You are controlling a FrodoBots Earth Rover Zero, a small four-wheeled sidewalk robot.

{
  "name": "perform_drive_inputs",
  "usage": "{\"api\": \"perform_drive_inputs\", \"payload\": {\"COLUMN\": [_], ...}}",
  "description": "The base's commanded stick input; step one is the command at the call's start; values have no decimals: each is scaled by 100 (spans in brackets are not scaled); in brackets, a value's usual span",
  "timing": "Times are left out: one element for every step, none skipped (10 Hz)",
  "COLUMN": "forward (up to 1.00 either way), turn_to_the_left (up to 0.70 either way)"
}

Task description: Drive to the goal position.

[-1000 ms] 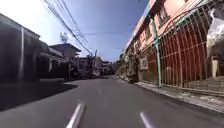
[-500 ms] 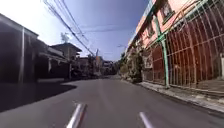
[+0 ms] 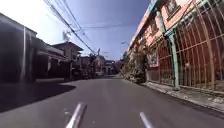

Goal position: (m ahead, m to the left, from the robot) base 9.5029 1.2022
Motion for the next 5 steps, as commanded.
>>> {"api": "perform_drive_inputs", "payload": {"forward": [85, 85, 85, 85, 85], "turn_to_the_left": [0, 0, -6, -21, -34]}}
